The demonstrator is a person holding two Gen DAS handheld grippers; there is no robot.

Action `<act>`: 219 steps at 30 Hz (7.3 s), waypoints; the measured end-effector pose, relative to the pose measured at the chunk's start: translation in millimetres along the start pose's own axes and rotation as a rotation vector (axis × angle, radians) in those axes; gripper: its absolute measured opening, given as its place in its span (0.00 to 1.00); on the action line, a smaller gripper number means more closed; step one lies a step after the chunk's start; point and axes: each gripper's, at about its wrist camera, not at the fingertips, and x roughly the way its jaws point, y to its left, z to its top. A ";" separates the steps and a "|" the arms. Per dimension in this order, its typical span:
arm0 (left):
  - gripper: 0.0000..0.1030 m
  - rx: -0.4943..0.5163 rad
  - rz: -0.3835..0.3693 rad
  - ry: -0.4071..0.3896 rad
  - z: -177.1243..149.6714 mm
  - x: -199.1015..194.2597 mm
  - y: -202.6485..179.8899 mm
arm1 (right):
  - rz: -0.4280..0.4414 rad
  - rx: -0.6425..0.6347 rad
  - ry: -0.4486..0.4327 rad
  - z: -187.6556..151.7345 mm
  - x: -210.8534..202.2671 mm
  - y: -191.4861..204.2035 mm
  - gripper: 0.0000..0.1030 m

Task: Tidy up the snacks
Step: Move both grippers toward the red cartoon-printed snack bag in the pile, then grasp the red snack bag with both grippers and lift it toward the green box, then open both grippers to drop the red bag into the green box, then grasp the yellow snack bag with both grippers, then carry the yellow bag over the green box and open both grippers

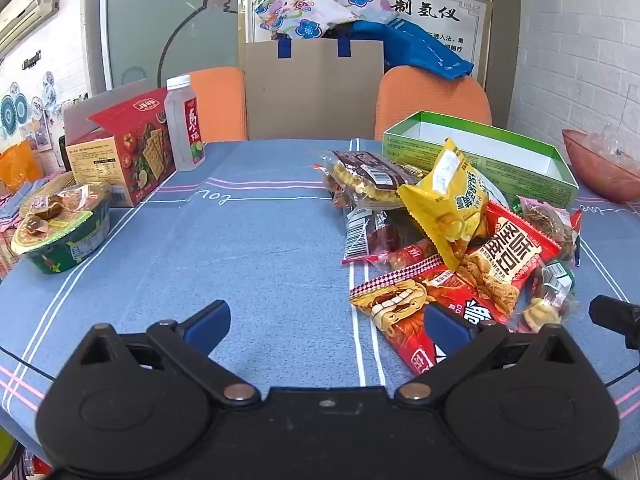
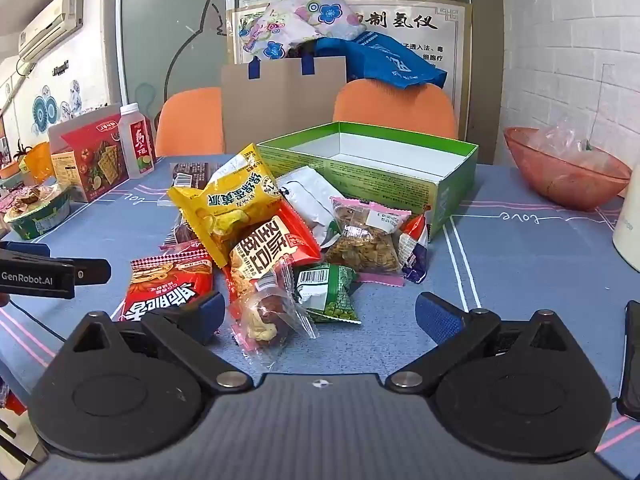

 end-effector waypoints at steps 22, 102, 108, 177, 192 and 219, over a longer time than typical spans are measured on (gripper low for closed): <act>1.00 -0.022 -0.047 0.002 -1.1 -2.3 2.1 | 0.009 0.013 0.026 -0.6 7.6 4.2 1.00; 0.98 -0.048 -0.658 0.113 174.3 199.0 -152.3 | 0.091 -0.047 -0.132 98.4 145.2 -104.4 1.00; 1.00 -0.009 -0.603 0.015 165.0 164.0 -135.5 | 0.047 -0.127 -0.150 85.1 151.2 -97.5 1.00; 0.81 -0.147 -0.662 0.018 60.8 46.7 3.2 | 0.345 -0.175 -0.075 23.4 46.4 52.6 0.63; 0.81 -0.059 -0.800 0.006 146.9 108.3 -99.0 | 0.196 -0.085 -0.218 79.0 65.4 -40.7 0.62; 1.00 -0.051 -0.614 -0.050 137.4 121.0 -105.5 | 0.060 0.042 -0.230 68.6 102.1 -113.1 1.00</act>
